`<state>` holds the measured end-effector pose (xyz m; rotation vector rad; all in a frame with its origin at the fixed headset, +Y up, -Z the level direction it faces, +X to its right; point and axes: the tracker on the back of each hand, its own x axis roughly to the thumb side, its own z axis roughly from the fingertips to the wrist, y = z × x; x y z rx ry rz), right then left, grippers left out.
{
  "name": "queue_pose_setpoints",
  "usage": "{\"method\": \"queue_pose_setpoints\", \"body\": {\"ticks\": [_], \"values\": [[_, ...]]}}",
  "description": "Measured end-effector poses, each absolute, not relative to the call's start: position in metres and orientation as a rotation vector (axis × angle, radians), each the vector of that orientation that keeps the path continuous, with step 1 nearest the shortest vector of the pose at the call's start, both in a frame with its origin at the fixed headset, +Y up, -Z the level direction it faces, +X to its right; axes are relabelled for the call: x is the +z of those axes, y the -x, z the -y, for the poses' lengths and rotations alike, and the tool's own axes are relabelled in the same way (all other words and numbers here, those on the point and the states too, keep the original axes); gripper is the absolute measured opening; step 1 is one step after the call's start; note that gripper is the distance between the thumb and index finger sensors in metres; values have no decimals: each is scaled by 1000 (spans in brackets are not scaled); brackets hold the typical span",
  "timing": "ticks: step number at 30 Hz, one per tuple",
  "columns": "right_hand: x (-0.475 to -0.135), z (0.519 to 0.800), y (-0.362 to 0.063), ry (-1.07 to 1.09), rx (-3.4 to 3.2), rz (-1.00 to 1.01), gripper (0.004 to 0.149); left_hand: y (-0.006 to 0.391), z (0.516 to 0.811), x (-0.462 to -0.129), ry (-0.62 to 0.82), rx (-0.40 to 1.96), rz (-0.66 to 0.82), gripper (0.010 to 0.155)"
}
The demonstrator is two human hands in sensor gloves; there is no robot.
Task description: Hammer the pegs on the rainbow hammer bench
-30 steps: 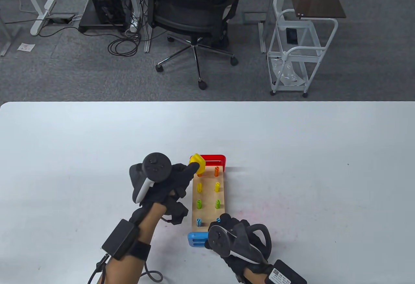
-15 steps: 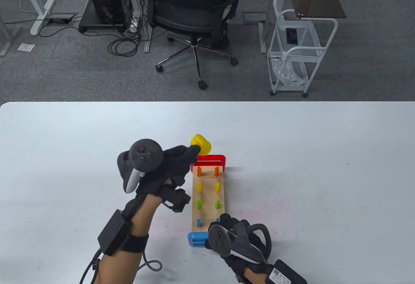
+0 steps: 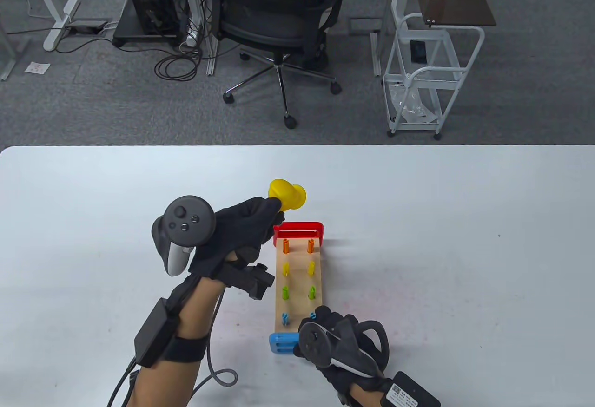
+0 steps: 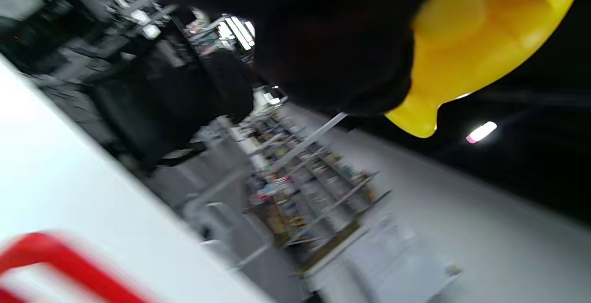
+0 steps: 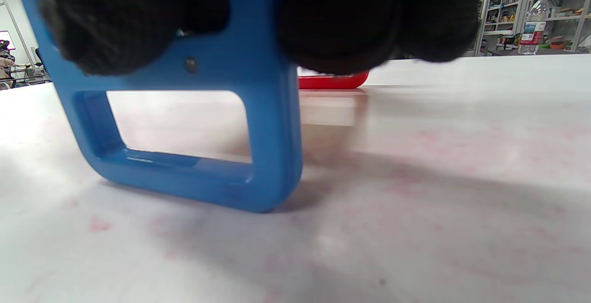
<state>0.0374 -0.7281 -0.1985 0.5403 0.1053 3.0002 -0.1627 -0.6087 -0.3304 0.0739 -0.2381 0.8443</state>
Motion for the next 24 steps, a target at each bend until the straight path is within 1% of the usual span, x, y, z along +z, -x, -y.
{"method": "queue_pose_setpoints", "body": {"ticks": [1, 2, 3, 4, 5, 6, 7, 8, 9, 10, 12, 13, 14, 16, 17, 18, 19, 20, 21, 22, 23, 24], "values": [[-198, 728, -37, -540, 3001, -105, 37, 159, 639, -339, 54, 727, 182, 70], [-198, 728, -37, -540, 3001, -104, 37, 157, 675, -346, 160, 559, 108, 70], [-198, 728, -37, -539, 3002, -105, 37, 169, 691, -354, 218, 383, 56, 70], [-199, 728, -37, -539, 3002, -103, 37, 177, 700, -350, 104, 652, 263, 71], [-198, 728, -37, -541, 3000, -104, 37, 170, 695, -349, 93, 917, -18, 71], [-198, 728, -37, -542, 3002, -101, 37, 169, 687, -349, 179, 889, 90, 71], [-199, 728, -38, -544, 2998, -107, 37, 167, 667, -346, 172, 789, 220, 71], [-199, 728, -38, -542, 2996, -108, 37, 166, 654, -342, 99, 767, 220, 71], [-199, 728, -37, -544, 2998, -103, 37, 163, 629, -334, -68, 807, 249, 71], [-199, 728, -37, -544, 2999, -105, 37, 160, 605, -328, -131, 861, 284, 71], [-199, 728, -38, -545, 2995, -106, 37, 159, 577, -316, -148, 958, 347, 71], [-199, 728, -38, -546, 2996, -108, 37, 161, 567, -311, -192, 984, 366, 71], [-199, 728, -38, -546, 2996, -107, 37, 163, 565, -310, -213, 976, 362, 71], [-199, 728, -38, -545, 2996, -107, 37, 166, 580, -318, -163, 899, 312, 71], [-199, 728, -38, -545, 2997, -106, 37, 164, 609, -329, -55, 801, 257, 71], [-199, 728, -38, -545, 2996, -106, 37, 160, 642, -339, 87, 687, 205, 71], [-199, 728, -38, -546, 2997, -106, 37, 158, 680, -345, 200, 491, 117, 70], [-199, 728, -38, -545, 3002, -108, 37, 174, 703, -345, 192, 338, 102, 71], [-199, 728, -38, -547, 2999, -108, 37, 174, 700, -350, 60, 671, 318, 72], [-199, 728, -38, -547, 2998, -108, 37, 170, 700, -347, 82, 907, 23, 72], [-199, 728, -38, -547, 3000, -104, 37, 170, 689, -347, 185, 884, 112, 72], [-199, 728, -38, -546, 2999, -106, 37, 168, 670, -345, 146, 771, 237, 72]]}}
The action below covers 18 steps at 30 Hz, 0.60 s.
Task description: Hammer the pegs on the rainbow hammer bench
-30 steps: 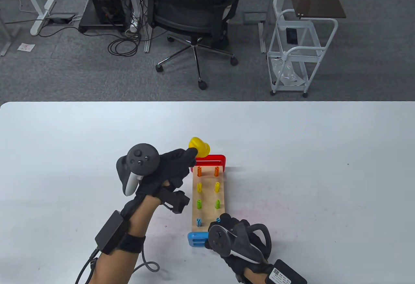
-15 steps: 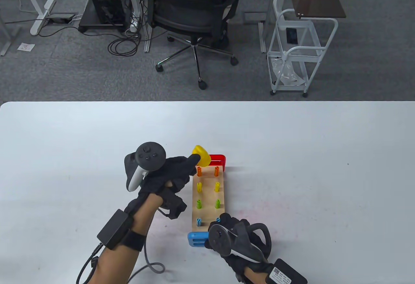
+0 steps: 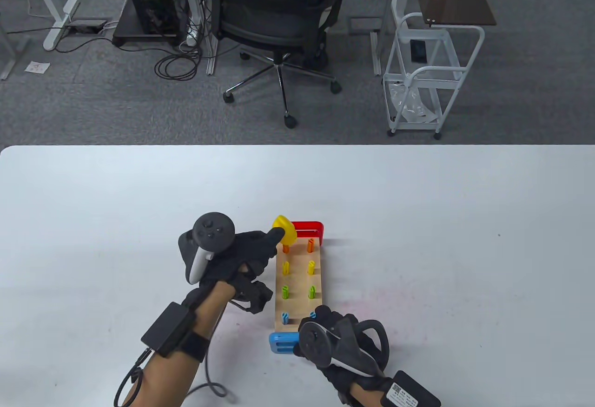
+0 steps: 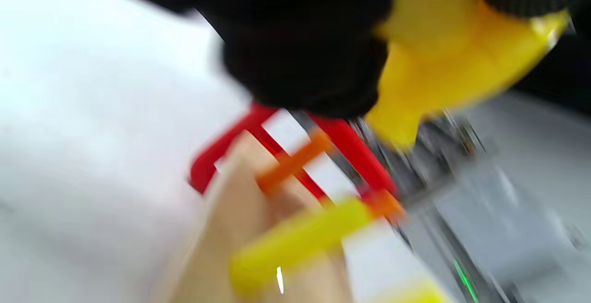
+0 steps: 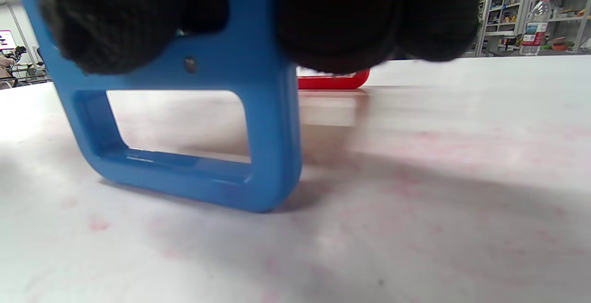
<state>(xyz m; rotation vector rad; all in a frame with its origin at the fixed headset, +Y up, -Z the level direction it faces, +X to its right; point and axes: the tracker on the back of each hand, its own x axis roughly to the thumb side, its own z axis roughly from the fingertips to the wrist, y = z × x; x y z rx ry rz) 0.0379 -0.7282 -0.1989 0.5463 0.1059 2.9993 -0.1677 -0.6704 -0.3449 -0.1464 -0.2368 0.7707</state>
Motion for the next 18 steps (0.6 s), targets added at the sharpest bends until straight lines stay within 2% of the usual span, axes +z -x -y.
{"method": "queue_pose_setpoints", "body": {"ticks": [1, 2, 5, 7, 9, 11, 12, 13, 14, 15, 16, 17, 18], "values": [[-199, 728, -38, -544, 2997, -107, 37, 166, 653, -340, 45, 732, 230, 71], [-198, 728, -38, -544, 3003, -100, 37, 164, 628, -334, -129, 755, 261, 71], [-199, 728, -38, -542, 3000, -103, 37, 163, 582, -318, -146, 980, 338, 71], [-198, 728, -38, -543, 3001, -103, 37, 167, 562, -310, -219, 983, 364, 72], [-198, 728, -38, -543, 3000, -104, 37, 170, 572, -314, -211, 909, 323, 72], [-198, 728, -38, -544, 3001, -106, 37, 166, 618, -330, -20, 757, 246, 72], [-198, 728, -38, -544, 3002, -105, 37, 160, 662, -340, 144, 586, 169, 71], [-198, 728, -38, -545, 3004, -104, 37, 160, 701, -349, 277, 305, 83, 74], [-199, 728, -38, -544, 3003, -103, 37, 174, 706, -346, 193, 461, 246, 73], [-198, 728, -38, -545, 3000, -105, 37, 169, 701, -349, 94, 869, 151, 73], [-198, 728, -38, -546, 3001, -102, 37, 169, 697, -344, 170, 911, 25, 73], [-198, 728, -38, -547, 3003, -98, 37, 169, 676, -345, 204, 799, 229, 72], [-198, 728, -38, -545, 3000, -103, 37, 170, 662, -342, 116, 729, 248, 72]]}}
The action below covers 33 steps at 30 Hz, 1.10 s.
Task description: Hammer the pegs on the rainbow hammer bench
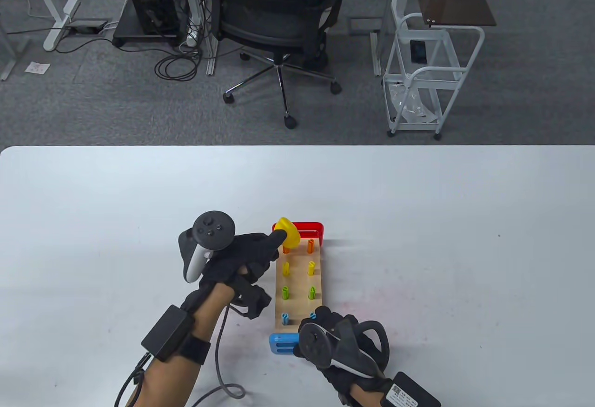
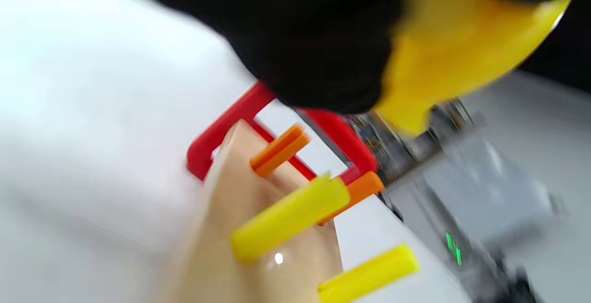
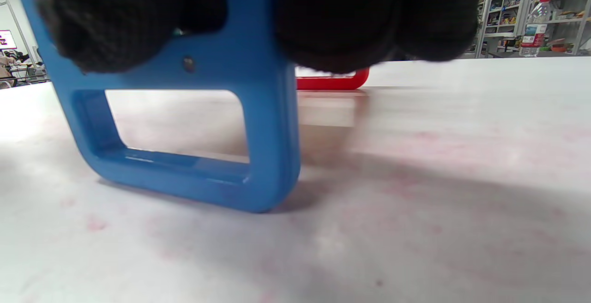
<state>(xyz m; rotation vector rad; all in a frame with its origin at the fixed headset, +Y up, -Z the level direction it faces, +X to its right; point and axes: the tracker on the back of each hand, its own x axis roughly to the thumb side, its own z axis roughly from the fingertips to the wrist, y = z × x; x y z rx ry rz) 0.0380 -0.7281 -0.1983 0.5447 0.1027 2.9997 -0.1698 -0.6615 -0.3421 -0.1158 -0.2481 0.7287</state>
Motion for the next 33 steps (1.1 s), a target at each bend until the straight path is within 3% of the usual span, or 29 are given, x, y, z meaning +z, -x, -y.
{"method": "queue_pose_setpoints", "body": {"ticks": [2, 5, 7, 9, 11, 12, 13, 14, 15, 16, 19, 21, 23, 25, 26, 29, 30, 31, 32, 33], "values": [[-198, 728, -38, -544, 3002, -97, 37, 171, 614, -332, -146, 796, 264, 72], [-198, 728, -38, -546, 2998, -101, 37, 173, 577, -319, -150, 963, 338, 73], [-198, 728, -38, -548, 2998, -102, 37, 176, 576, -317, -176, 924, 321, 72], [-199, 728, -38, -549, 2998, -101, 37, 175, 607, -328, -76, 844, 253, 72], [-199, 728, -38, -548, 3000, -99, 37, 169, 690, -349, 281, 566, 119, 72], [-199, 728, -38, -546, 3003, -99, 37, 179, 721, -350, 359, 410, 43, 73], [-199, 728, -38, -546, 3002, -97, 37, 185, 723, -348, 216, 705, 231, 74], [-199, 728, -38, -546, 3001, -101, 37, 180, 720, -350, 115, 935, 0, 73], [-199, 728, -38, -547, 3003, -95, 38, 177, 712, -348, 227, 902, 48, 73], [-199, 728, -38, -547, 3000, -102, 37, 177, 692, -349, 242, 751, 198, 73], [-199, 728, -38, -546, 3005, -98, 37, 173, 642, -339, -43, 825, 205, 73], [-199, 728, -38, -546, 3000, -99, 38, 171, 609, -330, -26, 901, 270, 73], [-199, 728, -38, -548, 3001, -100, 37, 171, 595, -324, -95, 894, 294, 73], [-198, 728, -38, -548, 3000, -99, 38, 174, 609, -331, -58, 851, 256, 73], [-198, 728, -38, -548, 3002, -95, 38, 173, 631, -340, 26, 800, 215, 73], [-198, 728, -38, -547, 3002, -96, 38, 171, 730, -362, 388, 310, 23, 73], [-198, 728, -38, -546, 3003, -93, 38, 186, 732, -357, 242, 628, 194, 74], [-198, 728, -38, -546, 3003, -96, 38, 180, 728, -361, 159, 883, 75, 73], [-198, 728, -38, -547, 3001, -95, 38, 175, 724, -358, 268, 884, -29, 73], [-198, 728, -38, -548, 3001, -97, 38, 179, 708, -358, 332, 608, 137, 73]]}}
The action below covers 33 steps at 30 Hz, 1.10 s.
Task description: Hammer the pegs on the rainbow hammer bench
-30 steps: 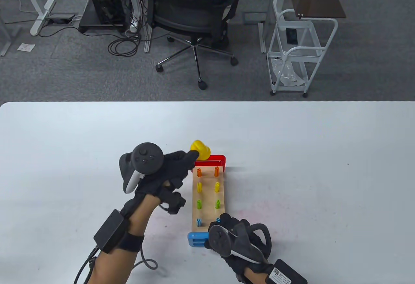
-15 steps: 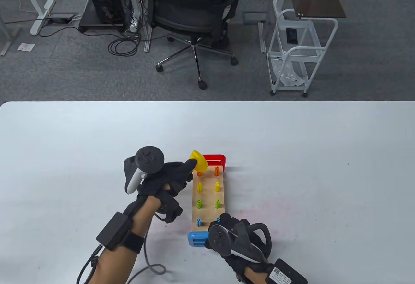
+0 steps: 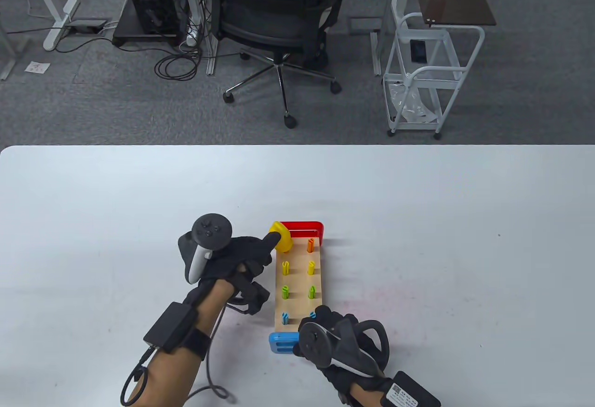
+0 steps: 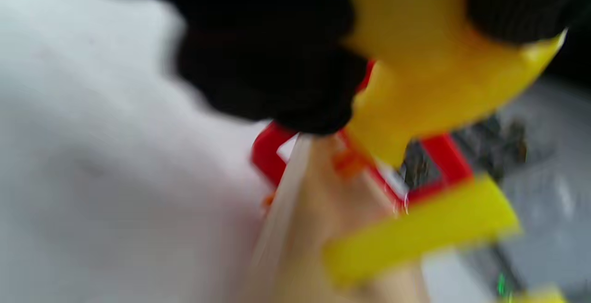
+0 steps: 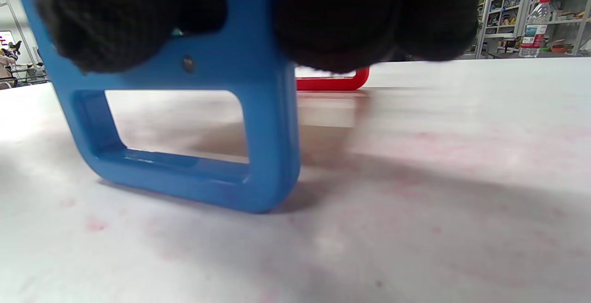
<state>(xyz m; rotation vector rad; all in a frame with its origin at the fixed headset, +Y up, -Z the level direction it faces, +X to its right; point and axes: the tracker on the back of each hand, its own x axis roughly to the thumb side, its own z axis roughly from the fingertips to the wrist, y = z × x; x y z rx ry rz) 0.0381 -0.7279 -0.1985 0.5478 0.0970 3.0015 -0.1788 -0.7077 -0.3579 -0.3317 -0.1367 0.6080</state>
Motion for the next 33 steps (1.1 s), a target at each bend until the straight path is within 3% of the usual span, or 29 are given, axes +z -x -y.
{"method": "queue_pose_setpoints", "body": {"ticks": [1, 3, 4, 6, 9, 11, 14, 15, 16, 17, 19, 20, 22, 25, 27, 30, 33], "values": [[-198, 728, -38, -547, 2999, -99, 38, 177, 697, -358, 261, 528, 174, 73], [-198, 728, -38, -547, 3003, -94, 38, 177, 667, -350, 20, 668, 151, 73], [-198, 728, -38, -547, 3001, -97, 38, 177, 649, -347, 4, 829, 173, 73], [-198, 728, -38, -548, 3000, -97, 38, 180, 617, -339, -15, 935, 227, 73], [-198, 728, -38, -546, 3001, -96, 38, 183, 593, -335, -95, 843, 251, 73], [-198, 727, -38, -547, 3001, -97, 38, 179, 613, -340, 4, 782, 253, 73], [-198, 727, -38, -550, 2999, -98, 38, 164, 703, -356, 335, 362, 146, 72], [-198, 727, -38, -547, 3000, -99, 38, 169, 720, -360, 420, 243, 171, 73], [-198, 727, -38, -550, 2995, -100, 38, 172, 725, -358, 357, 550, 313, 73], [-198, 727, -38, -550, 2997, -99, 38, 168, 717, -354, 230, 734, 54, 73], [-198, 727, -38, -549, 2998, -99, 38, 168, 701, -358, 324, 495, 242, 72], [-198, 727, -38, -549, 2998, -98, 38, 169, 691, -359, 298, 482, 250, 72], [-198, 728, -38, -550, 3001, -96, 38, 169, 658, -352, 51, 681, 213, 73], [-198, 728, -38, -550, 2997, -98, 38, 170, 617, -345, 10, 795, 271, 73], [-198, 728, -38, -549, 2999, -97, 38, 172, 607, -343, -49, 821, 264, 73], [-198, 728, -38, -549, 2998, -98, 38, 170, 639, -351, 105, 762, 217, 73], [-198, 728, -38, -550, 2998, -97, 38, 166, 726, -359, 376, 313, 75, 75]]}}
